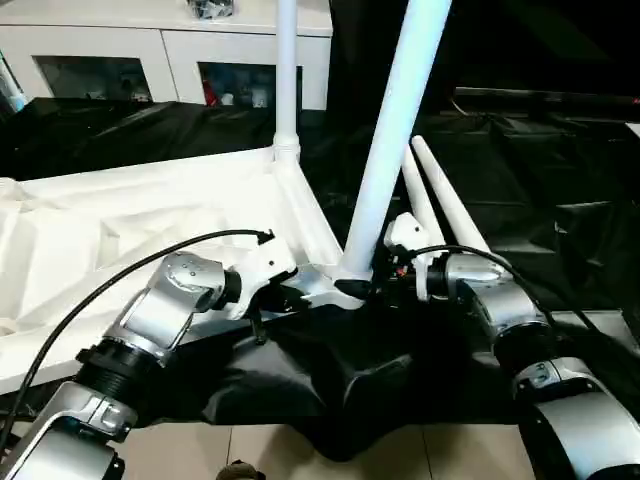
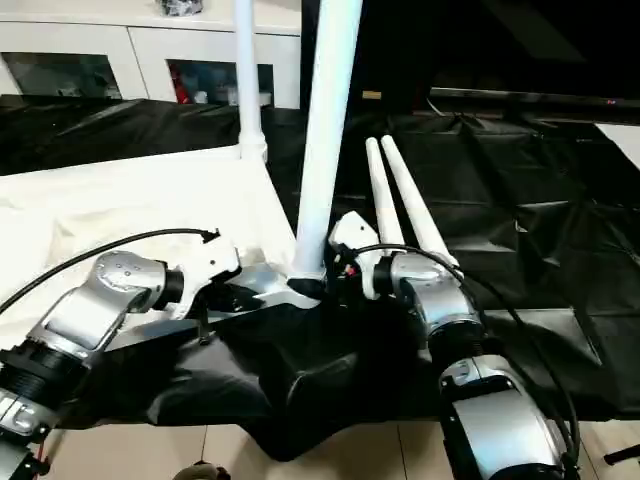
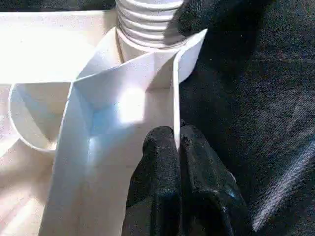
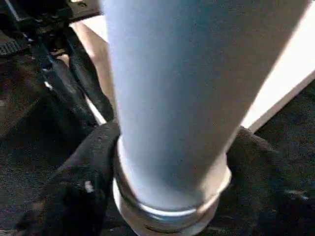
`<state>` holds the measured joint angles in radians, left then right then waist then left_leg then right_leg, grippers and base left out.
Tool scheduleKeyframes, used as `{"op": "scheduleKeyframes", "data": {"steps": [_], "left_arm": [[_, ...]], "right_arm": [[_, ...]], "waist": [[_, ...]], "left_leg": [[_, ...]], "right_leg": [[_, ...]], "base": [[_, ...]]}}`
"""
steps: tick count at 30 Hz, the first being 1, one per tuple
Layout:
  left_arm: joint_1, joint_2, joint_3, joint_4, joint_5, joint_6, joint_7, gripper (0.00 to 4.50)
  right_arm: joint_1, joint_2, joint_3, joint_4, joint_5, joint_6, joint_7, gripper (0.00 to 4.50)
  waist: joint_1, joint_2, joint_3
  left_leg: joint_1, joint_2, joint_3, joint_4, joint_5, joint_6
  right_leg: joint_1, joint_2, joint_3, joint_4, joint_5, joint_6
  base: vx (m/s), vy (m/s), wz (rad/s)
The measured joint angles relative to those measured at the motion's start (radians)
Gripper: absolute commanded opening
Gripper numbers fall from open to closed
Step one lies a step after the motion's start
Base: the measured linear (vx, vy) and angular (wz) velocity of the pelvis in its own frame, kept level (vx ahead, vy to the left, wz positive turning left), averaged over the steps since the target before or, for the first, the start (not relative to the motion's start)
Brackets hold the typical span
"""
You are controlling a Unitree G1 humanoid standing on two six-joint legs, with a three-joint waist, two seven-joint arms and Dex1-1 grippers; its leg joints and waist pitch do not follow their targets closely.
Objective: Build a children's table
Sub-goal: Rotate leg to tighten
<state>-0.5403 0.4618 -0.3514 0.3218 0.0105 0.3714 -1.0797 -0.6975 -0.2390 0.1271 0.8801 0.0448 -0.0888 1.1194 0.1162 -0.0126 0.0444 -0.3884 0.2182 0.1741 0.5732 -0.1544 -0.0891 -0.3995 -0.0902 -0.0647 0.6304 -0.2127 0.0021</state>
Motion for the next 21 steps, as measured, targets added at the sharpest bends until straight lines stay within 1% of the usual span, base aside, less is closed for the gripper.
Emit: {"op": "scheduleKeyframes", "data": {"steps": [3,5,7,10,13,17,19,21], "left_arm": [[0.002,0.002,0.0,-0.001,0.0,-0.001,-0.004,0.0],[0.003,0.002,0.001,-0.001,-0.002,0.002,-0.002,0.0],[0.004,-0.007,0.005,0.002,-0.004,0.01,0.017,0.0],[-0.002,-0.057,0.037,0.039,-0.004,0.032,0.093,0.0],[-0.042,-0.135,0.068,0.109,0.007,0.075,0.221,0.0],[-0.079,-0.203,0.09,0.168,0.01,0.111,0.341,0.0],[-0.082,-0.218,0.097,0.177,0.012,0.114,0.366,0.0],[-0.082,-0.229,0.103,0.181,0.014,0.114,0.379,0.0]], "right_arm": [[0.006,0.0,0.0,-0.009,0.001,0.003,0.005,2.96],[0.015,0.003,-0.003,-0.016,0.008,0.012,0.001,2.79],[0.017,0.013,-0.011,-0.012,0.014,0.02,-0.025,2.75],[0.013,0.055,-0.045,0.023,0.015,0.03,-0.155,2.7],[-0.024,0.12,-0.088,0.087,0.012,0.056,-0.364,2.7],[-0.067,0.196,-0.127,0.148,0.011,0.075,-0.6,2.7],[-0.082,0.216,-0.132,0.166,0.01,0.079,-0.657,2.7],[-0.093,0.237,-0.139,0.185,0.003,0.079,-0.705,2.7]], "waist": [[0.0,0.0,0.0],[0.0,-0.001,0.0],[-0.001,-0.001,-0.001],[-0.004,-0.001,-0.001],[-0.007,-0.001,-0.001],[-0.01,-0.001,-0.002],[-0.01,-0.001,-0.002],[-0.013,-0.001,-0.003]], "left_leg": [[0.0,0.0,0.0,0.0,0.0,0.0],[0.0,0.0,0.0,0.0,0.0,0.0],[0.001,0.0,0.0,0.0,0.0,0.0],[0.004,0.0,0.0,0.001,0.0,0.0],[0.005,0.0,-0.001,0.001,0.0,0.0],[0.007,0.0,-0.002,0.0,0.0,0.0],[0.007,0.0,-0.002,-0.001,0.0,0.0],[0.008,-0.001,-0.002,-0.001,0.0,-0.001]], "right_leg": [[0.0,0.0,0.0,0.0,0.0,0.0],[0.0,0.0,0.0,0.0,0.0,0.0],[0.001,0.0,0.0,0.0,0.0,0.0],[0.003,0.0,0.001,0.002,0.002,-0.002],[0.003,0.0,0.001,0.002,0.005,-0.005],[0.004,0.0,0.001,0.002,0.008,-0.005],[0.004,0.0,0.001,0.002,0.008,-0.005],[0.004,0.0,0.001,0.001,0.008,-0.004]], "base": [[0.0,0.0,0.0],[0.0,0.0,0.0],[0.0,0.0,0.0],[0.0,0.0,0.0],[0.0,0.0,0.0],[0.0,0.0,0.0],[0.0,0.0,0.0],[0.0,0.0,0.0]]}}
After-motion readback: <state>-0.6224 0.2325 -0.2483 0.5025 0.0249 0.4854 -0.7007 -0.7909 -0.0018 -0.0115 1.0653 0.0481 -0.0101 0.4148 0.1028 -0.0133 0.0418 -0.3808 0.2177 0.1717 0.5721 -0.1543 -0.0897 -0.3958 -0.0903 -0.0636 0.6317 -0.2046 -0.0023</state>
